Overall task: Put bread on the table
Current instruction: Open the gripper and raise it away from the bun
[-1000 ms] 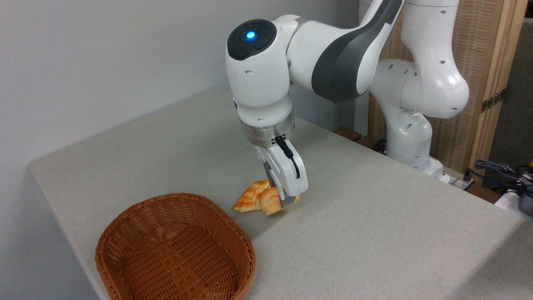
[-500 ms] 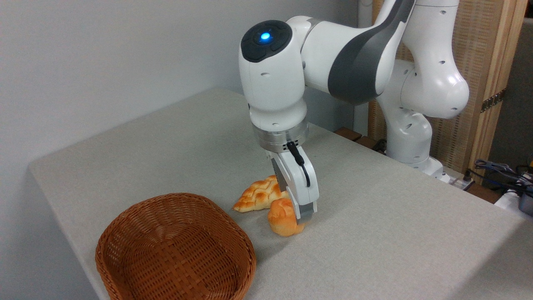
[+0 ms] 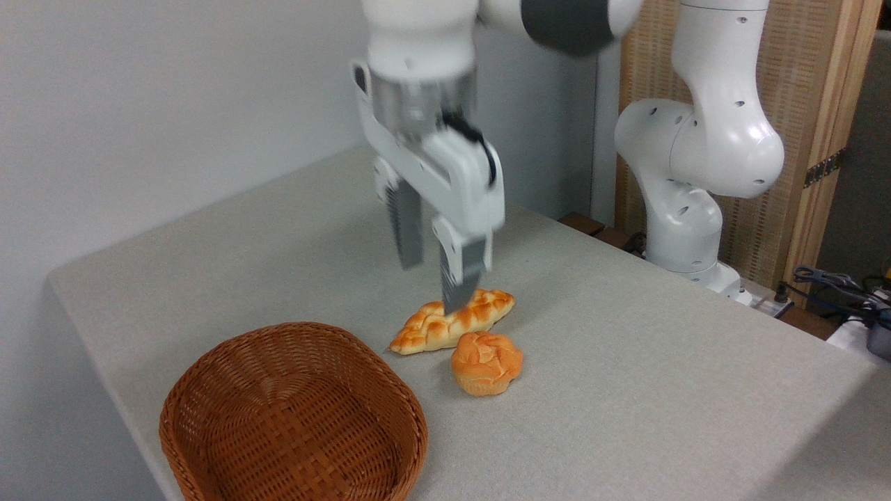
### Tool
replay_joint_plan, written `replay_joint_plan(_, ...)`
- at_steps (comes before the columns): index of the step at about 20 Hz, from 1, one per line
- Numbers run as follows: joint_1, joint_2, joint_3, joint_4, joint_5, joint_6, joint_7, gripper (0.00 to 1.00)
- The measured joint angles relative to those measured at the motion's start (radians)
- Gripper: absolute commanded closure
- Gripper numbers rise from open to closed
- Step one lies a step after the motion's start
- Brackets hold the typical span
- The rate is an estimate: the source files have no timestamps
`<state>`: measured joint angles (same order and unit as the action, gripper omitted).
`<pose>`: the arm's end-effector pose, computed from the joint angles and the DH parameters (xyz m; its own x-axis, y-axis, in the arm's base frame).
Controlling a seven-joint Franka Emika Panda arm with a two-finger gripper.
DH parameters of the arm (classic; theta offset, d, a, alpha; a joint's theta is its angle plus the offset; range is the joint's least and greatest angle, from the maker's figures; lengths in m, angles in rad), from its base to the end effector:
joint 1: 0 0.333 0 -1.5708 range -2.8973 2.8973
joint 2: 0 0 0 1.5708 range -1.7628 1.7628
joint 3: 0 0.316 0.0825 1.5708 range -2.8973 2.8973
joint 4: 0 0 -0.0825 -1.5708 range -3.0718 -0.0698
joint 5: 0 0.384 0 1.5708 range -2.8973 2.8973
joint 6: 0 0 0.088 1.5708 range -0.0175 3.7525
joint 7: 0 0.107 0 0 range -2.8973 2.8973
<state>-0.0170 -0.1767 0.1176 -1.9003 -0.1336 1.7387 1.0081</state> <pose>0.5060 0.0430 0.5764 0.6291 -0.7655 0.1350 -0.7767 -0.6259 0.0710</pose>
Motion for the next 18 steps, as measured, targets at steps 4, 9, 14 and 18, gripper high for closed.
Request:
replay_joint_plan(4, 0.014, 0.013, -0.063, 0.101, 0.001, -0.067, -0.143, 0.0)
replay_joint_plan(9, 0.023, 0.111, -0.078, 0.297, 0.019, -0.226, -0.232, 0.0)
replay_joint_plan(14, 0.023, 0.171, -0.151, 0.318, 0.123, -0.216, -0.298, 0.0)
replay_joint_plan(18, 0.025, 0.177, -0.155, 0.318, 0.127, -0.177, -0.305, 0.0)
